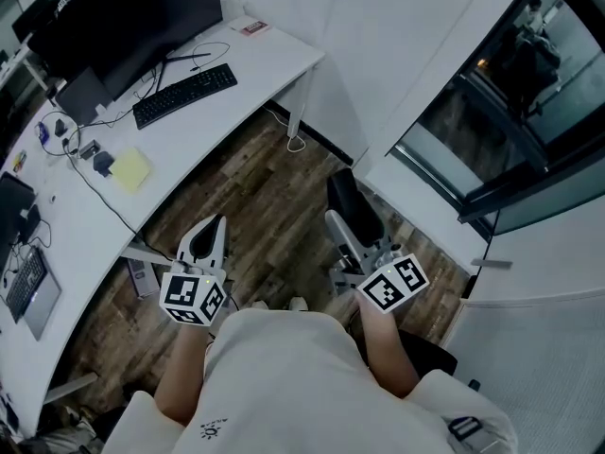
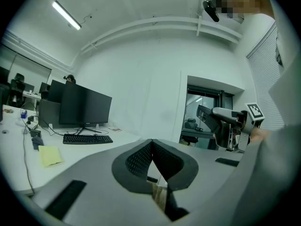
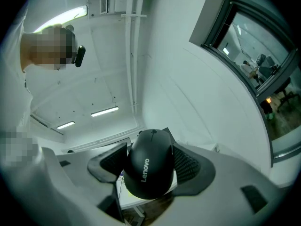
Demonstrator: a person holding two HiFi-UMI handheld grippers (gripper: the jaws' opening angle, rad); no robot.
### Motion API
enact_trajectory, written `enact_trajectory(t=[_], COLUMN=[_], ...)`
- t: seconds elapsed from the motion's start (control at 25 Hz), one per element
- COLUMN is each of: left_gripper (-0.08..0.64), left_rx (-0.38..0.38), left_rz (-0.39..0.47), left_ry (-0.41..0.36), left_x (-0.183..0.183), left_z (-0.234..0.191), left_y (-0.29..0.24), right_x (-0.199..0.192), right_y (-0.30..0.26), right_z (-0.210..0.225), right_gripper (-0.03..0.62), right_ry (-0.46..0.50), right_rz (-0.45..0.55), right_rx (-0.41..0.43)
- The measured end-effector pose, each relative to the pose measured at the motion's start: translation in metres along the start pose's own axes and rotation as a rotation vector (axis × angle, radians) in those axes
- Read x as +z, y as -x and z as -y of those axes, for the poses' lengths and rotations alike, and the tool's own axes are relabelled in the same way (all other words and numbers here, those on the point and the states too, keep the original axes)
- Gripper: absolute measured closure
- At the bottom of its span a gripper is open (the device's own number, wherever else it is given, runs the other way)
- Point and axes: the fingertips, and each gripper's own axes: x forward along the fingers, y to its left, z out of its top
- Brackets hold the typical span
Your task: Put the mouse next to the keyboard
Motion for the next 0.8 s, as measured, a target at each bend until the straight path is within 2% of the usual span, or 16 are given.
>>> enact_trajectory(t=[0.8], left_gripper=[0.549], left_rx=[-0.019], left_rz=[-0.001], left_ry=[0.003], left_x=[-0.009], left_z=[-0.033], left_y=[0.043], right_x=[-0.026], right_y=[-0.005], right_z=[-0.046], right_gripper=[0.281], right_ry=[0.029], right_rz=[-0.012], right_rx=[-0.033])
